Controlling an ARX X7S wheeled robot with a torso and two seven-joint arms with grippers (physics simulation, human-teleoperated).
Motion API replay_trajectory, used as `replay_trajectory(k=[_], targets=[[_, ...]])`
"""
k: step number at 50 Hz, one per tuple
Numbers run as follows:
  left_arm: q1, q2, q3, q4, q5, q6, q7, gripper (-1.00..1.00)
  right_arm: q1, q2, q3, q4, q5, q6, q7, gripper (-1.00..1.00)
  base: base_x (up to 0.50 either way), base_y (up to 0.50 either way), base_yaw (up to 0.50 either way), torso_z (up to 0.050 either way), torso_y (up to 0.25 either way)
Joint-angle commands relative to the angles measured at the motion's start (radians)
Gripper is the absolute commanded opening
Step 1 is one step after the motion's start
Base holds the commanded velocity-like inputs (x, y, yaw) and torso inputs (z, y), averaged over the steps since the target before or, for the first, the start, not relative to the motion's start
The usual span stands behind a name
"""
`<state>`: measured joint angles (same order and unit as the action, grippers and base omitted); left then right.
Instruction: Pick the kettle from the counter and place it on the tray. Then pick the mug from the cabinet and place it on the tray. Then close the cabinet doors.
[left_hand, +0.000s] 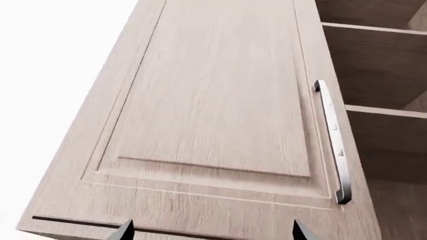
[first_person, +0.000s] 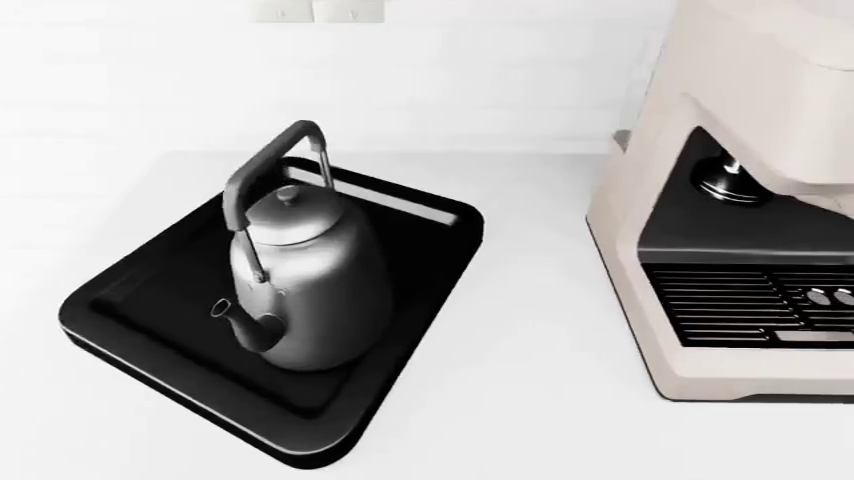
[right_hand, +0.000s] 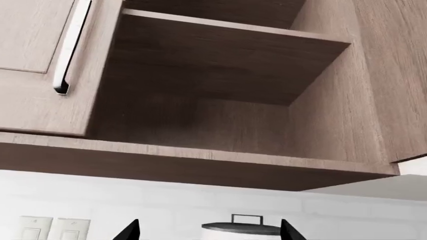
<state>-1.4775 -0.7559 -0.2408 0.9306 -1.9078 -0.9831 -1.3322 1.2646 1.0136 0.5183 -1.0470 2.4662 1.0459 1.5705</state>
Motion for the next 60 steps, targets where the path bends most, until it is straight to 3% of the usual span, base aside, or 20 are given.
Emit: replay_trajectory(k=[1, 49, 58, 60], targets=[[0.02, -0.017, -0.019, 0.008, -0.006, 0.003, 0.0, 1.0, 0.008, -0.003, -0.019, 0.0, -0.01, -0.008, 0.0, 1.0, 0.01, -0.5, 0.0, 0.0, 0.0], [0.127, -0.027, -0.076, 0.025, 0.016, 0.002, 0.045, 1.0, 0.008, -0.015, -0.017, 0.0, -0.01, -0.003, 0.0, 1.0, 0.01, -0.5, 0.0, 0.0, 0.0], [0.135, -0.021, -0.075, 0.02, 0.032, -0.002, 0.053, 1.0, 0.06, 0.022, -0.018, 0.0, -0.028, 0.005, 0.0, 1.0, 0.0, -0.23, 0.0, 0.0, 0.0], [0.135, -0.023, -0.075, 0.021, 0.033, -0.003, 0.053, 1.0, 0.086, 0.078, -0.068, 0.0, -0.053, -0.019, 0.0, 1.0, 0.0, 0.0, 0.0, 0.0, 0.0]])
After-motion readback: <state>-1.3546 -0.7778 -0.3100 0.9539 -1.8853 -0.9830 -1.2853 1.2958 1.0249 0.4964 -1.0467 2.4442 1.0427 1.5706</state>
